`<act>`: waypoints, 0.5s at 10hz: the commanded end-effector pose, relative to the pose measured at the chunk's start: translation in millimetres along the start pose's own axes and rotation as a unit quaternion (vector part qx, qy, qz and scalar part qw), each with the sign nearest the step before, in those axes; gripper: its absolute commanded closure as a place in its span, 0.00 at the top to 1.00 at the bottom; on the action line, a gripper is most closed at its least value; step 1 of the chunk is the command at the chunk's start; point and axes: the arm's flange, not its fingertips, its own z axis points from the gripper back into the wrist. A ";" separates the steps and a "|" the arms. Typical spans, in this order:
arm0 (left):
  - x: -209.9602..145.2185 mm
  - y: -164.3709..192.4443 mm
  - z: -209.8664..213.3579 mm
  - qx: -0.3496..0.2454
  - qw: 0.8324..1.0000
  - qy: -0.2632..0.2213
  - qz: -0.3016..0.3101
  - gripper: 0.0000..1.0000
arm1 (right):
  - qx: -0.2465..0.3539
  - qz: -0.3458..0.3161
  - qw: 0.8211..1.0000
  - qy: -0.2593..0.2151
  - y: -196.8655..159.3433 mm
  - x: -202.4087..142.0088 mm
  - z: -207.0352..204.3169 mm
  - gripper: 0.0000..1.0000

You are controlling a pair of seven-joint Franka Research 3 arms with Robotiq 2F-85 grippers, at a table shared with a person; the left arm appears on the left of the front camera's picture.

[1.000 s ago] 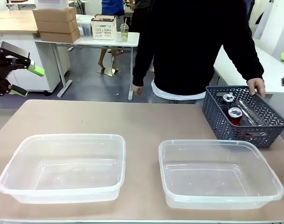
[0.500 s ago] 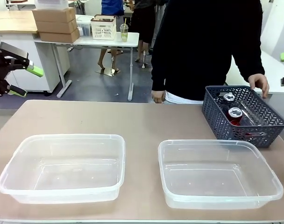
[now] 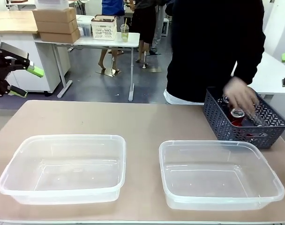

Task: Sort the waste into each basket.
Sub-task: Pick up the Organizing box on the left side of the table and lift it.

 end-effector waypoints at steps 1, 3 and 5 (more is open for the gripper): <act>-20.4 3.9 5.4 0.287 0.944 0.112 -0.122 1.00 | 0.010 0.053 0.998 0.044 39.3 -30.3 -50.9 1.00; -51.5 10.5 43.3 0.373 0.906 0.181 -0.087 1.00 | 0.025 0.124 0.988 0.088 112.8 -101.1 -152.9 1.00; -67.7 19.5 53.7 0.275 0.949 0.130 -0.077 1.00 | 0.042 0.155 0.977 0.142 117.7 -155.2 -182.1 1.00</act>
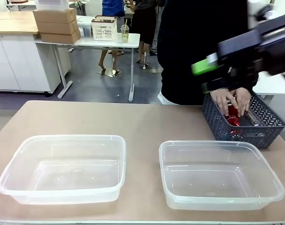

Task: Sort the waste into each basket.
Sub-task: Pick up the Organizing box on the left side of the table and lift it.

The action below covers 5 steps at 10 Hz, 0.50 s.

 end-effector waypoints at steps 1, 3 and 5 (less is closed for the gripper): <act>16.6 -7.2 -9.6 -0.018 1.000 -0.007 0.008 1.00 | -0.006 -0.028 0.999 -0.028 -31.8 12.5 45.3 1.00; 16.6 -7.2 -9.6 -0.018 1.000 -0.007 0.008 1.00 | -0.006 -0.028 0.999 -0.028 -31.8 12.5 45.3 1.00; 7.9 -5.7 -4.4 -0.008 1.000 -0.003 -0.004 1.00 | -0.124 -0.133 0.983 0.020 10.8 15.2 -15.6 1.00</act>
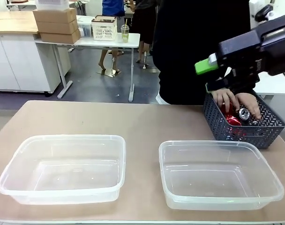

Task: Sort the waste into each basket.
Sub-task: Pick up the Organizing box on the left side of the table and lift it.

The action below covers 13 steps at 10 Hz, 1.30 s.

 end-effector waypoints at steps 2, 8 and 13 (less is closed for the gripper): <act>13.4 -35.7 -26.7 -0.009 0.999 -0.007 0.039 1.00 | -0.223 -0.062 0.957 0.175 77.4 29.0 -173.9 1.00; 23.1 -40.7 -19.9 -0.002 1.000 0.012 0.024 1.00 | -0.294 -0.080 0.938 0.164 80.7 -24.3 -276.8 1.00; 3.7 -45.9 -121.8 0.026 0.995 0.090 0.026 1.00 | -0.405 -0.170 0.877 0.194 35.8 -18.1 -355.9 1.00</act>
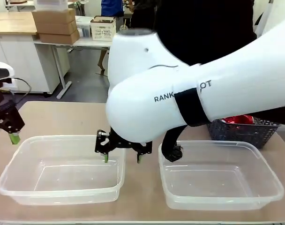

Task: Sort the waste into each basket.
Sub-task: Pick up the Organizing box on the left side of the table and lift it.

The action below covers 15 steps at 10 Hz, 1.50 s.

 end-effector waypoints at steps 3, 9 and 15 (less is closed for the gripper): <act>-19.5 10.7 -101.7 0.022 0.999 0.037 0.006 1.00 | 0.000 -0.008 0.998 0.055 29.4 16.4 -24.6 1.00; -14.0 -2.2 -114.7 -0.029 0.999 0.014 -0.028 0.40 | -0.012 -0.021 0.998 0.053 17.9 16.0 -19.5 0.41; -16.7 -1.2 -113.8 0.008 1.000 0.022 -0.008 0.00 | -0.003 -0.031 0.998 0.056 9.6 15.0 -21.4 0.00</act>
